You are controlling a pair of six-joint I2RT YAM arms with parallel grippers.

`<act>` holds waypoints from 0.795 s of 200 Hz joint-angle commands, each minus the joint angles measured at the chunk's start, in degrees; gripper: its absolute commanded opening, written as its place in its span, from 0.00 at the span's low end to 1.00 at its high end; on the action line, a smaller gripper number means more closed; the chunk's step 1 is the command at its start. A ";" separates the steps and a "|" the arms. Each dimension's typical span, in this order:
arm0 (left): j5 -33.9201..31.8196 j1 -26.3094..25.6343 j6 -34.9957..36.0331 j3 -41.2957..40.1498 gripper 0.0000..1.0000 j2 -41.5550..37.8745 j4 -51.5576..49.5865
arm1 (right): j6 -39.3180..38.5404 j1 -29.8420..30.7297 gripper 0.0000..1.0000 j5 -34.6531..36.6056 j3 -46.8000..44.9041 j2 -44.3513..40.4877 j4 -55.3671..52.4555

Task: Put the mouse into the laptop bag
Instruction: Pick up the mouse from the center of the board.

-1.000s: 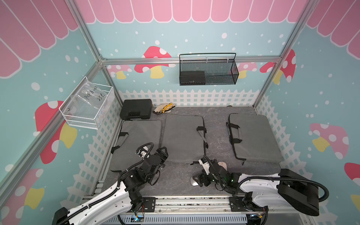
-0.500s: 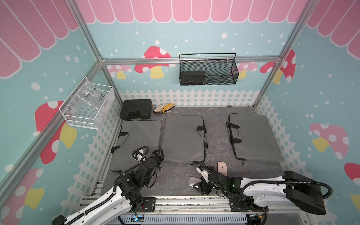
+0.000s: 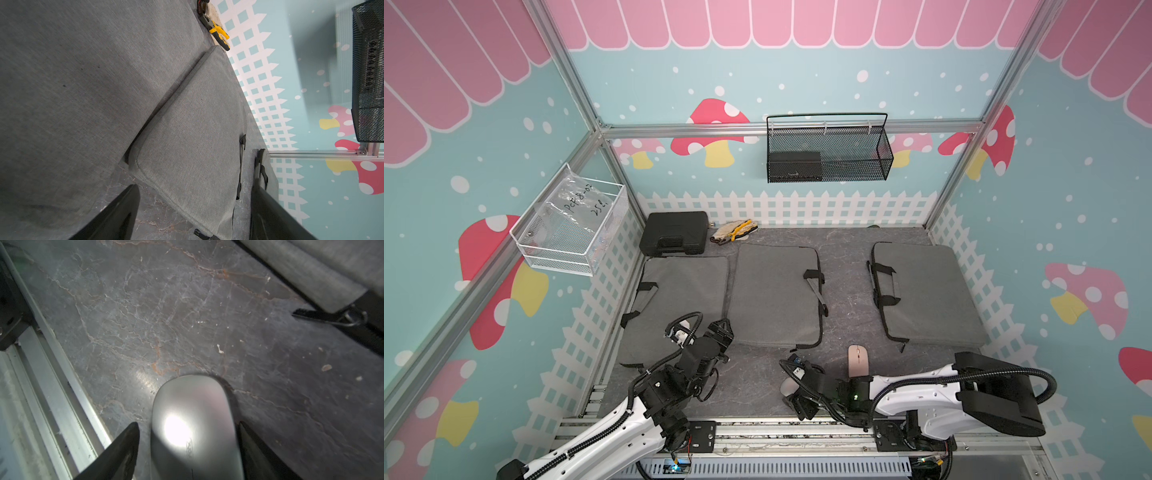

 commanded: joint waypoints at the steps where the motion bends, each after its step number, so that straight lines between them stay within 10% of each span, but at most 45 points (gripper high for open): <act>1: 0.39 0.78 -0.81 -1.00 0.87 0.20 0.82 | -0.48 0.84 0.74 2.19 0.74 3.86 -7.83; 159: 4.17 2.51 0.39 -1.12 0.87 3.49 5.17 | 6.61 6.85 0.59 5.35 4.69 6.46 -16.15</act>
